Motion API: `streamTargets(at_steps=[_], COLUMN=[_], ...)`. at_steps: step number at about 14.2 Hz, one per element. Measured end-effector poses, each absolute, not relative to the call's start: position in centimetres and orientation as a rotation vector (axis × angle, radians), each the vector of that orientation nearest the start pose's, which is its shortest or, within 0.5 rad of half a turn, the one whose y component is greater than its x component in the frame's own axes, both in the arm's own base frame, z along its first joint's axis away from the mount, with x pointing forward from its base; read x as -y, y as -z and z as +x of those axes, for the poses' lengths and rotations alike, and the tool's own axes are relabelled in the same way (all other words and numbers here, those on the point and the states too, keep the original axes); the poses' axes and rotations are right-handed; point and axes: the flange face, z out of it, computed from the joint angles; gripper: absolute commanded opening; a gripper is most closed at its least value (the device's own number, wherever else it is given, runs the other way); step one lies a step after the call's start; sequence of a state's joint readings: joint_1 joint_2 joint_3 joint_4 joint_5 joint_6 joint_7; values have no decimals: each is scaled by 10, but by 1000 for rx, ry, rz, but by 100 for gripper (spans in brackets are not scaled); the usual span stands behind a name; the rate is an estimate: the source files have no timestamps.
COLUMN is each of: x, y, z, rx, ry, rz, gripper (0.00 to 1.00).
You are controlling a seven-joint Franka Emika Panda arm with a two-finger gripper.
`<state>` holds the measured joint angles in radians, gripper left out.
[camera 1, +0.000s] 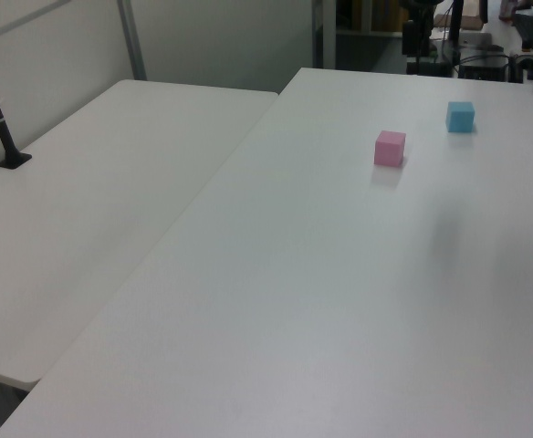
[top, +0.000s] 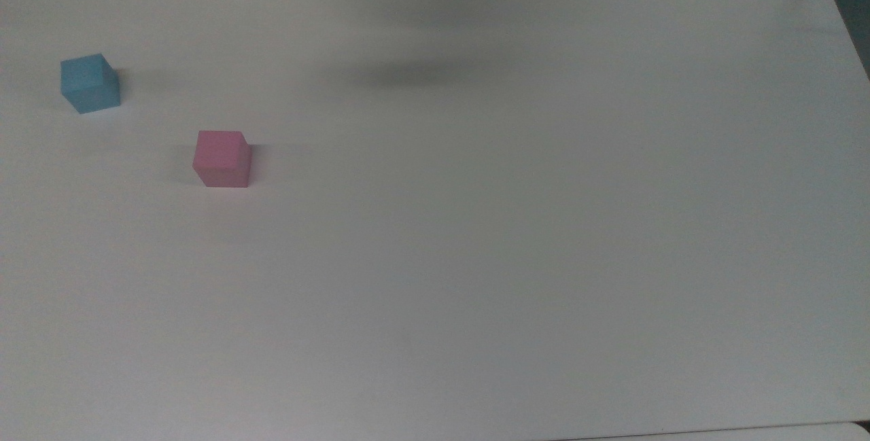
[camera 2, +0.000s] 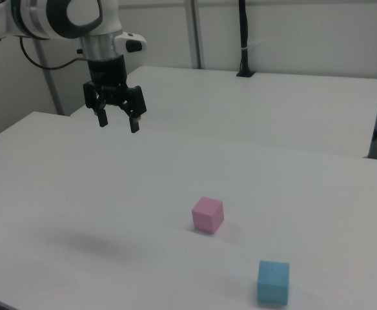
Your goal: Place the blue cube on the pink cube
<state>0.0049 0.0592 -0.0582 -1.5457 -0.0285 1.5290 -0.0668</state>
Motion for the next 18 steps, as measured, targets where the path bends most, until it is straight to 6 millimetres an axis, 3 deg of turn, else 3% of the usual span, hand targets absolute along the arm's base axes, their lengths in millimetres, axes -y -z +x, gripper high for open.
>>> streamTargets(at_steps=[13,15,18], x=[35,57,124], y=[-598,-596,-589], z=[567,569,575], rx=[29,74,8], ry=[-128,-121,-20], rz=[-3176,-3187,-3212], gripper=[100,100,100])
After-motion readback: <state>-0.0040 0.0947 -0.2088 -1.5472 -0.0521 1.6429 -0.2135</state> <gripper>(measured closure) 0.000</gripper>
